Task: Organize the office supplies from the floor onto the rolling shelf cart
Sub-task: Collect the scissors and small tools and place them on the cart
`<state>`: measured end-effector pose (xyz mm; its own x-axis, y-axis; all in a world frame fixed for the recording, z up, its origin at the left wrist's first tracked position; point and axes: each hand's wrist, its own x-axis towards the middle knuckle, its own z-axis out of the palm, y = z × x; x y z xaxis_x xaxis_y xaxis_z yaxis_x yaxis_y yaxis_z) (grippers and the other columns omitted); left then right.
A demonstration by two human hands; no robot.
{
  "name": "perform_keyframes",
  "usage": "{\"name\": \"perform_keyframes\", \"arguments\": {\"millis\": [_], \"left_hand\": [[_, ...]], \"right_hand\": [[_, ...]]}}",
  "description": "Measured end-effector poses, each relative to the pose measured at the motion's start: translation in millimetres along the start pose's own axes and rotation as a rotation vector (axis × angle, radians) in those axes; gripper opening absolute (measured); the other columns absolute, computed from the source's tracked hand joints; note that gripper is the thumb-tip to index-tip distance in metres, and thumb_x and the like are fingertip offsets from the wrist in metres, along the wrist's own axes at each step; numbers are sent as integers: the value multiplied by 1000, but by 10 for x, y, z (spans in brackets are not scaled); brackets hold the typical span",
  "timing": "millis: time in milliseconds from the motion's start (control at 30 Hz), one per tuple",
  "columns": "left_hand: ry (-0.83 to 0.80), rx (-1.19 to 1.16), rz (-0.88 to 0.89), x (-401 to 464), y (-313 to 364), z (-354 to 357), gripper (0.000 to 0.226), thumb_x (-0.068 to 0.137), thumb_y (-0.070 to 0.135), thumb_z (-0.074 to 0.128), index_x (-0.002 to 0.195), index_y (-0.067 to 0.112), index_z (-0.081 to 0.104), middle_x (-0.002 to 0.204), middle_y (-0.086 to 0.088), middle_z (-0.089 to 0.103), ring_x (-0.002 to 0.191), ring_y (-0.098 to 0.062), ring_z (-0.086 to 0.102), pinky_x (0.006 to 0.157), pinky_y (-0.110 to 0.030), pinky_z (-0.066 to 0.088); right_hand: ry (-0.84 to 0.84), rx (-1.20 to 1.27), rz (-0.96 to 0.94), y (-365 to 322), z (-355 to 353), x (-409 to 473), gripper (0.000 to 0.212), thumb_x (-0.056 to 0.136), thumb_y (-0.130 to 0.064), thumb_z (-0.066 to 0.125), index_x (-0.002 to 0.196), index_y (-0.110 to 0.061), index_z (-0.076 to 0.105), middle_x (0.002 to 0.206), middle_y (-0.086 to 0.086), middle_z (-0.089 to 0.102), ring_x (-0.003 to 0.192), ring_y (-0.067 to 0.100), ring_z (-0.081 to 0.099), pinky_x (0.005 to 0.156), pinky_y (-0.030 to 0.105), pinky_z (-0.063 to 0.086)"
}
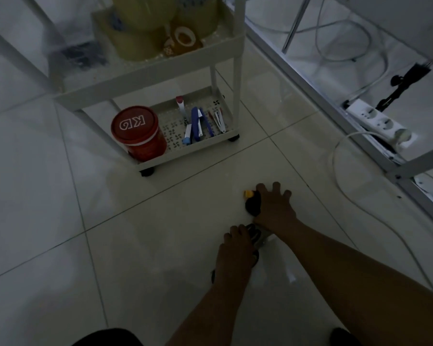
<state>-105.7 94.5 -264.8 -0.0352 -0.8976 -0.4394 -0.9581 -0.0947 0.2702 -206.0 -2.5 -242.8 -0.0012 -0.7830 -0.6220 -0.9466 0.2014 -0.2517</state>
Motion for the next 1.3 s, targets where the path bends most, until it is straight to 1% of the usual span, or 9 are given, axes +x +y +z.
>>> {"name": "perform_keyframes", "arguments": {"millis": [133, 267, 500, 700, 867, 967, 1067, 1200, 1300], "left_hand": [[13, -88, -30, -65, -64, -158, 42, 59, 26, 87, 90, 7, 66, 86, -9, 66, 70, -18, 65, 54, -21, 47], [-22, -320, -55, -59, -244, -140, 31, 99, 17, 44, 127, 5, 48, 123, -13, 55, 108, -25, 55, 77, -23, 35], [24, -587, -124, -3, -430, -285, 14, 93, 17, 54, 106, 10, 57, 95, -2, 59, 99, -25, 59, 72, -26, 44], [-2, -633, -26, 51, -527, -629, 32, 97, 18, 51, 127, 9, 56, 125, -11, 62, 113, -26, 58, 88, -23, 42], [-24, -636, -38, 322, -770, -912, 25, 90, 10, 57, 114, 5, 63, 104, -6, 63, 97, -21, 60, 82, -27, 46], [34, -885, -144, 422, -840, -1102, 11, 89, 8, 59, 98, 11, 65, 88, -8, 63, 82, -21, 59, 69, -30, 47], [30, -1155, -247, 373, -793, -1232, 27, 90, 10, 62, 115, 21, 60, 92, -1, 67, 79, -17, 64, 61, -26, 50], [-149, -1360, -297, 279, -678, -1259, 38, 86, -12, 55, 121, 3, 62, 98, -15, 69, 81, -28, 65, 67, -32, 59], [-253, -1510, -322, 228, -605, -1260, 50, 83, -23, 46, 119, 9, 60, 100, -18, 67, 84, -32, 65, 63, -35, 61]], "right_hand": [[98, 80, -47, 56, 8, -5, 75, 81, -23, 64, 144, -20, 24, 147, 15, 25, 130, 41, 28, 101, 49, 39], [103, 71, -63, 55, -13, -28, 53, 84, -12, 59, 133, -11, 39, 141, 19, 31, 124, 39, 34, 91, 43, 41], [138, 311, 12, -110, -91, -49, 35, 80, -25, 68, 107, -9, 54, 105, 11, 39, 99, 37, 53, 86, 45, 50], [77, 438, 93, -295, -250, -122, 29, 84, -20, 67, 108, -5, 63, 98, 10, 52, 85, 26, 53, 84, 42, 56], [-112, 805, 184, -321, -529, -80, 14, 91, -14, 60, 101, -4, 62, 96, 17, 57, 79, 33, 59, 53, 32, 57], [-276, 946, 191, -294, -738, -55, 15, 93, -10, 54, 103, 0, 60, 96, 18, 57, 76, 30, 60, 55, 35, 58], [-407, 1004, 173, -256, -788, -50, 23, 95, -9, 50, 115, 0, 58, 104, 18, 56, 85, 32, 60, 61, 37, 57], [-442, 1169, 177, -238, -753, -84, 23, 96, -7, 48, 115, 0, 58, 102, 14, 53, 87, 32, 58, 64, 40, 57], [-497, 1273, 172, -228, -736, -102, 22, 96, -8, 47, 113, -1, 59, 108, 13, 52, 89, 31, 57, 64, 40, 58]]}}
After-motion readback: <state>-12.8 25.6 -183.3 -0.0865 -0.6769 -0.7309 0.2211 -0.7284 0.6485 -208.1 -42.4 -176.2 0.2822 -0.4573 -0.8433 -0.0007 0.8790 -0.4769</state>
